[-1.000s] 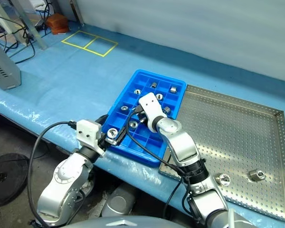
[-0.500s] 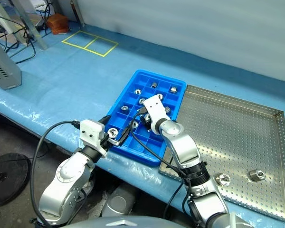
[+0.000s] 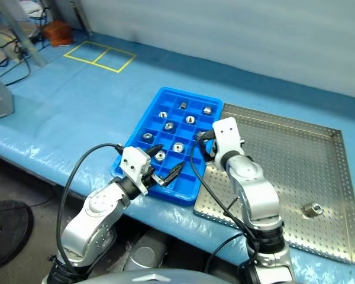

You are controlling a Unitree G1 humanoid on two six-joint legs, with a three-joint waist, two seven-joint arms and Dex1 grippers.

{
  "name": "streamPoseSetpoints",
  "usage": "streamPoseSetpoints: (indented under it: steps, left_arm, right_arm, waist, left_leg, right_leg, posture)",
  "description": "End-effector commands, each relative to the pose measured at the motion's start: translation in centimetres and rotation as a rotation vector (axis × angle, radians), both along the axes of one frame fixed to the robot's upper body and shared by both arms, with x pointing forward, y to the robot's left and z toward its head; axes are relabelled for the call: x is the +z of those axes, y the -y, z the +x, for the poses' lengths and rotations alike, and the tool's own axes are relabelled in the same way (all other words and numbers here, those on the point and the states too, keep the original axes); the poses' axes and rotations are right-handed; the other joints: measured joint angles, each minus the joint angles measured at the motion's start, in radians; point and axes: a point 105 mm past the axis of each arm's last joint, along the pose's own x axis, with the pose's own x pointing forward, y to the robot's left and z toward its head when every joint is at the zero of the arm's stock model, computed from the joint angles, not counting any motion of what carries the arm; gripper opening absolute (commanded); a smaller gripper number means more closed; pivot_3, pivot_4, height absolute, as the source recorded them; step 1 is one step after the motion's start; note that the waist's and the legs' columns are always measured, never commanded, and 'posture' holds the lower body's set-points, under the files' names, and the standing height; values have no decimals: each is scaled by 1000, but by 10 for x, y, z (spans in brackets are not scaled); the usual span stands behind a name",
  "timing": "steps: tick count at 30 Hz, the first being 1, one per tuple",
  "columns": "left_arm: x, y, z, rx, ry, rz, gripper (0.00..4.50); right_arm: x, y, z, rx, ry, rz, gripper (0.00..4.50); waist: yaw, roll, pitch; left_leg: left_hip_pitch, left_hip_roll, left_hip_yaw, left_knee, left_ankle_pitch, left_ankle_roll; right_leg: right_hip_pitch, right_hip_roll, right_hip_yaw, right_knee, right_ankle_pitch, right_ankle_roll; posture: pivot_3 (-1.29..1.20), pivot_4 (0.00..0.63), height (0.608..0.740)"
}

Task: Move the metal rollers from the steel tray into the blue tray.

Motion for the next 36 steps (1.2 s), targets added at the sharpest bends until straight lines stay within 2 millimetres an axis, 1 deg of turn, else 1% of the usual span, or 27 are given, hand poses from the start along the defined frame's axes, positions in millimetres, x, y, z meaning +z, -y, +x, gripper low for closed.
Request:
streamPoseSetpoints:
  steps: [1, 3, 5, 6, 7, 11, 13, 15, 18, 21, 27, 32, 36]
  left_arm:
    - [7, 16, -5, -104, 21, -16, 4500]
    - [6, 24, -6, -148, 20, -11, 4500]
    - [5, 29, -6, -176, 14, -20, 4500]
    - [5, 31, -6, -184, 11, -22, 4500]
    - [5, 33, -6, -191, 10, -22, 4500]
    - [3, 39, -7, -230, 11, -13, 4500]
    - [4, 41, -7, -237, 10, -21, 4500]
    - [4, 43, -7, -242, 11, -24, 4500]
    - [4, 43, -7, -244, 12, -23, 4500]
    - [4, 43, -6, -241, 14, -22, 4500]
    - [4, 38, -5, -208, 15, -19, 4500]
    - [4, 36, -5, -198, 17, -17, 4500]
    - [5, 35, -5, -198, 19, -16, 4500]
  right_arm:
    - [14, 27, -14, -113, 43, -22, 4461]
    - [11, 44, -23, -201, 30, -25, 4461]
    - [11, 57, -30, -291, 54, -18, 4461]
    - [11, 61, -32, -328, 71, -16, 4461]
    - [8, 63, -34, -360, 76, -13, 4461]
    - [-15, 68, -39, -476, 13, -37, 4461]
    - [-21, 73, -37, -547, 7, -31, 4461]
    - [-27, 78, -33, -604, 2, -19, 4461]
    - [-33, 83, -26, -655, -5, 7, 4461]
    - [-34, 89, -21, -701, -2, 21, 4461]
    - [-37, 97, -20, -733, -6, 38, 4461]
    - [-39, 99, -21, -739, -12, 48, 4461]
    - [-39, 96, -20, -726, -15, 46, 4461]
  waist:
    - [-47, 1, -1]
    - [-86, 2, -1]
    - [-132, 2, -1]
    - [-166, 3, -2]
    - [-194, 3, -2]
    - [-280, 3, -2]
    - [-314, 4, -1]
    - [-336, 4, -1]
    - [-347, 4, -1]
    - [-346, 4, -2]
    - [-339, 4, -1]
    - [-337, 4, -1]
    - [-337, 4, -1]
  left_leg:
    - [0, 0, 0, 0, 0, 0]
    - [0, 0, -1, 0, 0, 0]
    - [0, 0, -2, 0, 0, 1]
    - [1, 0, -2, 0, 1, 1]
    - [1, 0, -3, 0, 1, 1]
    - [4, -1, -2, 1, 1, 2]
    - [11, 0, -2, 0, 1, 2]
    - [19, 0, -2, -1, 1, 3]
    - [19, 0, -3, -1, 2, 4]
    - [19, 0, -2, -1, 2, 4]
    - [18, -1, -2, -2, 2, 5]
    - [19, -1, -2, -2, 2, 5]
    - [19, -1, -2, -2, 2, 5]
  right_leg:
    - [0, 0, 0, 0, 0, 0]
    - [1, 0, 0, 1, 0, 0]
    - [2, 1, 0, 1, 0, 0]
    - [2, 1, 1, 1, 0, 0]
    - [2, 1, 1, 1, 0, 0]
    - [5, 1, 4, 2, 0, 0]
    - [11, 1, 5, 2, 0, -1]
    - [16, 1, 6, 2, -1, -2]
    - [16, 1, 7, 3, 0, -1]
    - [16, 1, 9, 3, 1, -1]
    - [16, 0, 10, 2, 1, 0]
    - [16, 1, 10, 2, 1, 0]
    - [16, 0, 11, 2, 1, 0]
  posture:
    - [174, 150, 740]
    - [141, 150, 740]
    - [115, 150, 740]
    - [115, 150, 740]
    - [115, 150, 740]
    - [87, 150, 740]
    - [69, 150, 740]
    - [69, 150, 740]
    - [69, 150, 740]
    - [80, 150, 740]
    - [128, 150, 740]
    - [138, 150, 740]
    - [139, 150, 740]
